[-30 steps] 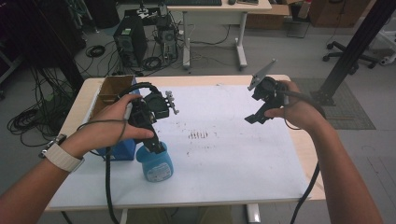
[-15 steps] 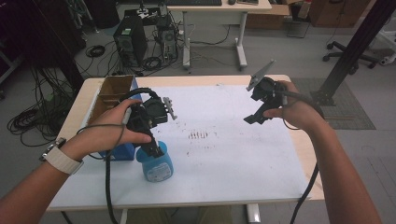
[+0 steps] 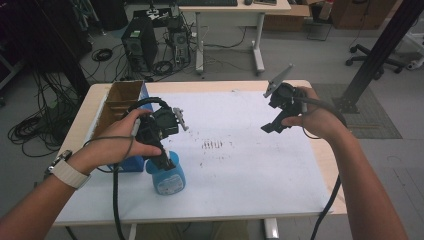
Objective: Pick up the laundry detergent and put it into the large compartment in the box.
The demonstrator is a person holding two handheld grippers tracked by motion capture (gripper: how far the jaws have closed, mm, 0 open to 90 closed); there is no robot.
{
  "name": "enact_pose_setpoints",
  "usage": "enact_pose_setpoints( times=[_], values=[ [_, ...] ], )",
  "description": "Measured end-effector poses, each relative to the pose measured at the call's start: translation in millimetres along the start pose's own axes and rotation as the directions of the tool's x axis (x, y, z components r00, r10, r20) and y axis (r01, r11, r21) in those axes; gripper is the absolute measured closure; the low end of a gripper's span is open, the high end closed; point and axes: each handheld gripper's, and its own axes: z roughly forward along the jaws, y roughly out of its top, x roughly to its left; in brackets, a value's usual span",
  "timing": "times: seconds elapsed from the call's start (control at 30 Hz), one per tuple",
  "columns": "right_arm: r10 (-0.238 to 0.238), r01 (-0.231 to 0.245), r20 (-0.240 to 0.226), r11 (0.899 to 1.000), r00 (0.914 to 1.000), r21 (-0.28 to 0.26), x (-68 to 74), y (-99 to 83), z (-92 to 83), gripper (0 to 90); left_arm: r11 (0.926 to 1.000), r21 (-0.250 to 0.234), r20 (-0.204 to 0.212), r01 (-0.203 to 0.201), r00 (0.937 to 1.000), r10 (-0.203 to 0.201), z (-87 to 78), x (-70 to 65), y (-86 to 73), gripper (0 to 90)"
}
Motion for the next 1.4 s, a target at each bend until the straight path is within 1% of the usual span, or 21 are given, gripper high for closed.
enact_pose_setpoints(
  times=[0.13, 0.33, 0.57, 0.73, 1.03, 1.4],
  values=[
    [-0.001, 0.001, 0.000, 1.000, 1.0000, 0.000, -0.3, 0.1, 0.2, 10.3, 1.0000, 0.000, -0.004, -0.002, 1.0000, 0.002, 1.8, 1.1, -0.8, 8.6],
    [0.000, 0.000, -0.002, 1.000, 1.0000, -0.001, -0.2, 0.5, 1.1, 10.3, 0.9999, 0.015, 0.000, -0.006, 1.0000, 0.006, 7.6, 1.1, -2.1, 9.2],
    [-0.001, 0.001, -0.002, 1.000, 1.0000, -0.003, 0.3, 0.9, 1.1, 10.3, 0.9999, 0.017, 0.010, 0.002, 0.9999, -0.002, 16.1, 1.6, -4.8, 9.1],
    [0.000, 0.000, -0.002, 1.000, 1.0000, -0.002, 0.5, 0.8, 1.1, 10.3, 0.9999, 0.011, 0.013, 0.004, 0.9999, -0.004, 19.3, 1.5, -5.9, 9.2],
    [0.000, 0.000, -0.002, 1.000, 1.0000, -0.002, 1.2, 1.2, 1.1, 10.3, 0.9998, 0.019, 0.011, 0.001, 0.9999, -0.002, 27.2, 0.8, -7.8, 9.3],
    [-0.002, 0.002, -0.002, 1.000, 1.0000, -0.002, 1.5, 2.2, 1.6, 10.3, 0.9999, 0.010, 0.020, 0.005, 0.9998, -0.005, 35.6, 3.2, -11.7, 9.3]
  ],
)
